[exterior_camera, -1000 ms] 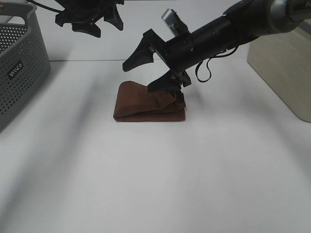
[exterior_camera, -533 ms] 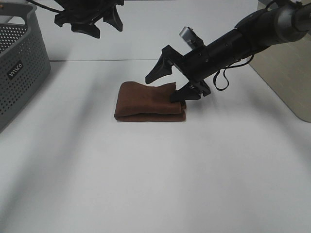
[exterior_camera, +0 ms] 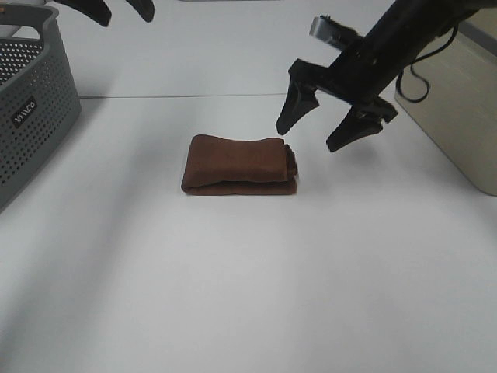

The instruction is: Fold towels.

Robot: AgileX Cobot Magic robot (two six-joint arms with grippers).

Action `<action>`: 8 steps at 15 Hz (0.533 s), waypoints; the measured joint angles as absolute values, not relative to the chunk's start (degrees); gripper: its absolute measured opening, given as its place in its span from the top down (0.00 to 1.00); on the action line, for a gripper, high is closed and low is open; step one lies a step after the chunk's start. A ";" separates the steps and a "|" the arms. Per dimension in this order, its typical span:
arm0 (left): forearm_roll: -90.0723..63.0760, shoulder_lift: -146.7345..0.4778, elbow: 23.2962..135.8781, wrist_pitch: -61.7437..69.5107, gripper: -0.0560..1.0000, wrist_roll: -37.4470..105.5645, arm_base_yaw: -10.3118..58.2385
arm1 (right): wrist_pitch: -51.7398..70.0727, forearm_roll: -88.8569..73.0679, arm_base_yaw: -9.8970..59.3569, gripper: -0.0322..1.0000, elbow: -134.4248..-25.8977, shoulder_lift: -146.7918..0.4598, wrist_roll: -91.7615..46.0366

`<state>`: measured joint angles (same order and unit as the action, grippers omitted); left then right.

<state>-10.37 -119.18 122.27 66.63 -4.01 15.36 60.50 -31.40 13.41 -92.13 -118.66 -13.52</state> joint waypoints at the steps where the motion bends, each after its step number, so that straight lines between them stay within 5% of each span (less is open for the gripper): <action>1: -9.63 -116.94 122.27 68.58 0.36 -4.01 15.36 | 61.99 -29.28 13.41 0.15 -91.73 -115.57 -12.26; 5: -7.56 -105.77 117.63 69.44 0.36 -4.01 15.41 | 64.06 -21.31 13.41 0.15 -84.22 -101.47 -7.68; 8: -6.70 -92.30 103.65 69.50 0.36 -4.13 15.41 | 64.23 -16.56 13.41 0.15 -74.08 -88.35 -6.30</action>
<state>-6.70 -92.30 103.65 69.50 -4.13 15.41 64.23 -16.56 13.41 -74.08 -88.35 -6.30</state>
